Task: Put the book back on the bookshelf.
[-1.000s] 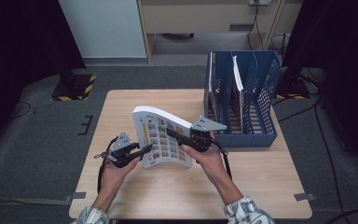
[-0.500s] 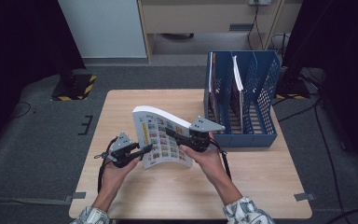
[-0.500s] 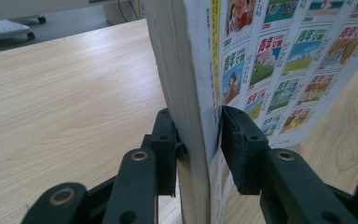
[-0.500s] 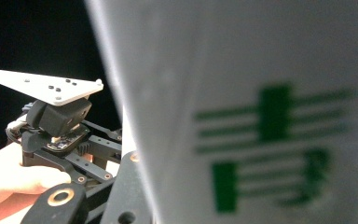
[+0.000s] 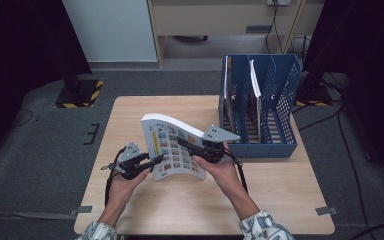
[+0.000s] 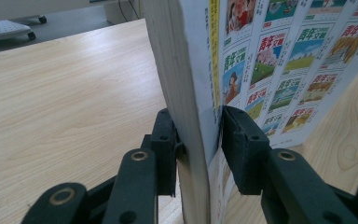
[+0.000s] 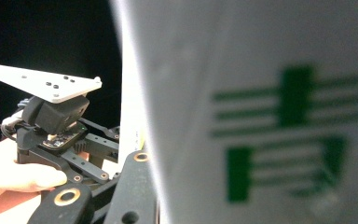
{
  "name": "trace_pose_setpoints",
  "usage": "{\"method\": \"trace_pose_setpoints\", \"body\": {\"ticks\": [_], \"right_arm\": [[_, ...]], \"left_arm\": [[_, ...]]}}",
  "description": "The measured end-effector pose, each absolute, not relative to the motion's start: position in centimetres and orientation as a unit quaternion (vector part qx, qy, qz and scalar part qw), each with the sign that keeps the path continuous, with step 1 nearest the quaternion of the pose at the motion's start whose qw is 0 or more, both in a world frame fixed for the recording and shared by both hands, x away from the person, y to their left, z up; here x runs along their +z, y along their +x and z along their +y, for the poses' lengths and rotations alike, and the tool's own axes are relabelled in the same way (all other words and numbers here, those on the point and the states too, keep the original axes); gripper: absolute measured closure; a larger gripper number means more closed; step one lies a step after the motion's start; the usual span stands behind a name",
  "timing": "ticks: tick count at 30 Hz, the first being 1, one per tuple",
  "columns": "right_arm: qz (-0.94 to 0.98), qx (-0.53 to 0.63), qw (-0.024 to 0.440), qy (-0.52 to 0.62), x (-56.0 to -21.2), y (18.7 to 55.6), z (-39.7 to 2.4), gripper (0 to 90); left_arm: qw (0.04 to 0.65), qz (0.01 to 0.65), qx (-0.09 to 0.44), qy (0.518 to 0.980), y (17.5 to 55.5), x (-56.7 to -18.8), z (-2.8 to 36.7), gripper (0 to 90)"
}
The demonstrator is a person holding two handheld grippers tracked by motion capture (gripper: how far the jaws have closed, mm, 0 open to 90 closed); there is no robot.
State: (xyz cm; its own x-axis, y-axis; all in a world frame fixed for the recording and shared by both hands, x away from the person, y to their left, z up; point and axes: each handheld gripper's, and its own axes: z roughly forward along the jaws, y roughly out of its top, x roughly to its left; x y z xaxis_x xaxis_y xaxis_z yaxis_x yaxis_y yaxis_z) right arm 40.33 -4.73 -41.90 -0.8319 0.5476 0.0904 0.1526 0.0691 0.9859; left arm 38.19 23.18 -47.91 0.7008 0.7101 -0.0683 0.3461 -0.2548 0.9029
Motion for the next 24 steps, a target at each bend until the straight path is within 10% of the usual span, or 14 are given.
{"method": "trace_pose_setpoints", "body": {"ticks": [24], "right_arm": [[0.715,0.632,0.170,0.246,-41.02,39.88,-4.59,73.5]], "left_arm": [[0.521,0.359,0.181,0.753,38.52,-48.16,23.88,56.5]]}}
